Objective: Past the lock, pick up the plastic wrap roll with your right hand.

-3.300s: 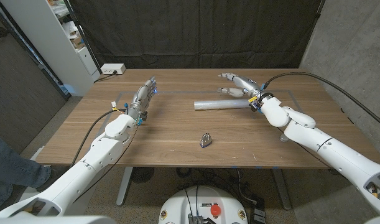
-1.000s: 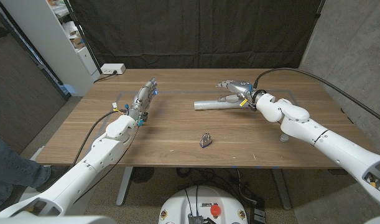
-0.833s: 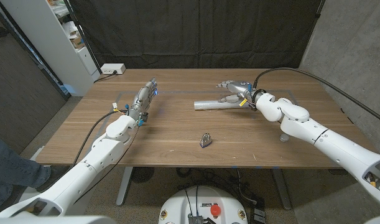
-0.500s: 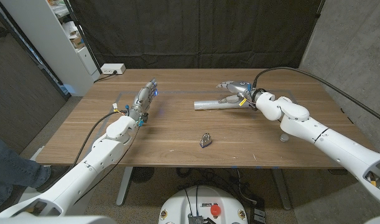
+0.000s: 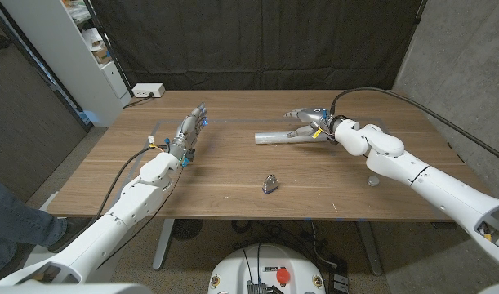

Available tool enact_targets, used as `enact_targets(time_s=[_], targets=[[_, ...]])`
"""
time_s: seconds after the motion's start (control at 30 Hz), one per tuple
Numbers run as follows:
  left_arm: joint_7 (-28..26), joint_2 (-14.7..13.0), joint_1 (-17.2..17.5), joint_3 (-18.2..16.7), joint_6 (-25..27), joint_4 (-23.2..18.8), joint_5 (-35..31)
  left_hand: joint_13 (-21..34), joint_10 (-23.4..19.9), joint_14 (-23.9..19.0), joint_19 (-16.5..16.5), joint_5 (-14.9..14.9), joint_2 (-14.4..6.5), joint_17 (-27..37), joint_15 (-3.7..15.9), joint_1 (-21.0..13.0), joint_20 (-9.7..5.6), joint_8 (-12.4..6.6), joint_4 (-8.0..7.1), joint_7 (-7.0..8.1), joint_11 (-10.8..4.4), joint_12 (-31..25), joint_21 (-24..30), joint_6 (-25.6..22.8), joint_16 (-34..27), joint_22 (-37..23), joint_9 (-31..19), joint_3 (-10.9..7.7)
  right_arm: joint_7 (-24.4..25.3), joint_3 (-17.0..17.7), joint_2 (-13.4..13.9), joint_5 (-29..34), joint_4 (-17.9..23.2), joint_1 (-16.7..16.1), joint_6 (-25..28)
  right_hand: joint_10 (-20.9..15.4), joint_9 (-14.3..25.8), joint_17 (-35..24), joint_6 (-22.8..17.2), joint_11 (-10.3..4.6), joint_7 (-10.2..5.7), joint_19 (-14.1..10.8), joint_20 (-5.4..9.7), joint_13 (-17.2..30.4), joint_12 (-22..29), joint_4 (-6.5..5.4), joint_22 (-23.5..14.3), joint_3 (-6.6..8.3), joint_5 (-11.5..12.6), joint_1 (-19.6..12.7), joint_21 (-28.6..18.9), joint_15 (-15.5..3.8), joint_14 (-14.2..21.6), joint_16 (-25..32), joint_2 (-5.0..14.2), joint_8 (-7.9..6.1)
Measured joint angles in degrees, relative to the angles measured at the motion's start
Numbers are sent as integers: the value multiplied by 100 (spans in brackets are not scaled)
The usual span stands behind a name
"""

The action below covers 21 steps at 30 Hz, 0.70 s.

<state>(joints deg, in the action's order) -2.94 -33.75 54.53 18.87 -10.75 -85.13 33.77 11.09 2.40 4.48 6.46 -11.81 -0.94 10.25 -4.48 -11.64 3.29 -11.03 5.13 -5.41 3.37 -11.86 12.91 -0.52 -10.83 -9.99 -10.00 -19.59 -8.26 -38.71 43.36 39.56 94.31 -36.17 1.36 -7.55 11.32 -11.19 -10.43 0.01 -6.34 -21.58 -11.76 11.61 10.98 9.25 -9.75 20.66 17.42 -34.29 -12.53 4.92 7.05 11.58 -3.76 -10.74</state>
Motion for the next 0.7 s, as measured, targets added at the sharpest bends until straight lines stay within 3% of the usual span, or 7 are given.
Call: enact_targets(time_s=[0.17,0.2,0.7], targets=[[-12,0,0,0,0,0,-4,0,0,0,0,0,0,0,0,0,0,0,24,0,0,0,-22,0,0,0,0,25,0,-34,-41,0,-72,51,0,0,0,0,0,0,0,-164,0,0,0,-16,0,16,0,-59,-23,-36,70,34,3,0],[-14,-27,34,-5,1,-75,-5,0,0,0,0,0,0,0,0,0,0,0,24,0,0,0,-22,0,0,0,0,25,-330,-37,-45,56,-78,56,113,0,0,0,0,0,0,-189,22,0,0,-17,0,16,0,-68,-23,-42,76,34,-1,-23],[-36,-47,44,-15,55,-110,-14,-1,0,0,0,0,0,0,0,0,0,0,24,0,0,0,-22,0,0,0,0,24,-536,-130,-125,184,-217,152,251,-106,29,-1,-158,-62,-71,-828,32,-1,77,21,1,121,0,-353,-156,-168,281,79,-7,-109]])
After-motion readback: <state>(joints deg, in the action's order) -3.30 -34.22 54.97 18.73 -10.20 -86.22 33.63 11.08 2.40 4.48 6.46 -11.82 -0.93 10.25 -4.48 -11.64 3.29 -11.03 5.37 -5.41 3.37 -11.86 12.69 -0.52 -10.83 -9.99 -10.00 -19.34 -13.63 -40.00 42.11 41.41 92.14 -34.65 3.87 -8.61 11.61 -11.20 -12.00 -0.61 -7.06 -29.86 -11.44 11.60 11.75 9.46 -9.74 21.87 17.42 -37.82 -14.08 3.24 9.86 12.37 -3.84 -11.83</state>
